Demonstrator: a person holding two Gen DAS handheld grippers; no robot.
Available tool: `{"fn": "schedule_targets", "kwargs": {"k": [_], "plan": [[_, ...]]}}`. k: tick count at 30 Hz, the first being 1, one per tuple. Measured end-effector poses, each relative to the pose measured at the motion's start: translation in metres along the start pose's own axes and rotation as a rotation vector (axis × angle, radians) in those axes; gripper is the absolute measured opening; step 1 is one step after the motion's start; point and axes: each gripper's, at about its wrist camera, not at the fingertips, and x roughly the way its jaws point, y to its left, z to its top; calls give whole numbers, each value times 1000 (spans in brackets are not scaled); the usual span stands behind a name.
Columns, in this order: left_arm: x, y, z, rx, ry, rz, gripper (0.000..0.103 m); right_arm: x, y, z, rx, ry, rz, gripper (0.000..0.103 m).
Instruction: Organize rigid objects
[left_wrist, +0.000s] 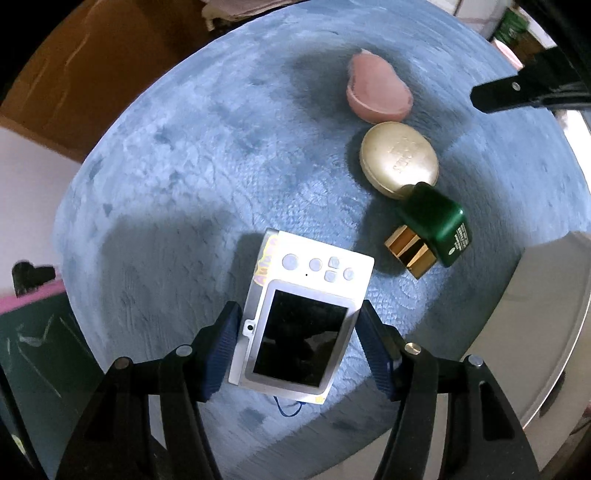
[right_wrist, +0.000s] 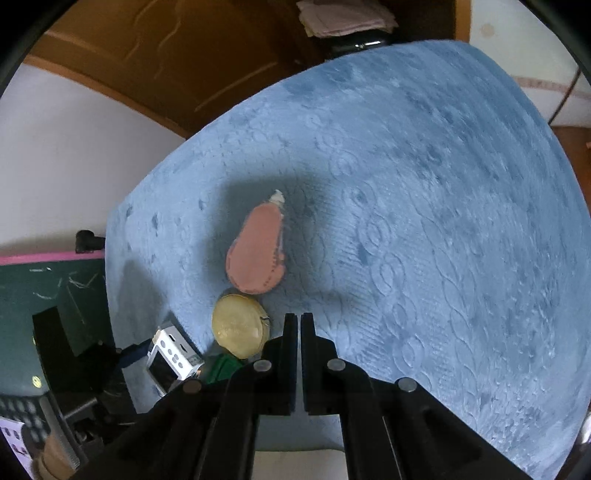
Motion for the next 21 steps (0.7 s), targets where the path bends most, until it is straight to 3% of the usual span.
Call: {"fn": "schedule_targets", "kwargs": {"k": [6,8,10,13,21], "plan": [[2,21,-12,-78,-6,-2,66,-2,8,6,8,11,33,7],[1,28,-13,-102,-14,-9,66,0,16,11,13,9,27,19],[-5,33,-16,-130,-33,-12,66,3,22,16,18,-4,7,41],[-12,55,-25,-166,-56,-24,66,9,34,24,5,-28,-48,55],[-53,57,-35,-267,-121,-23,66,50,61,39,-38,5,-198,57]]}}
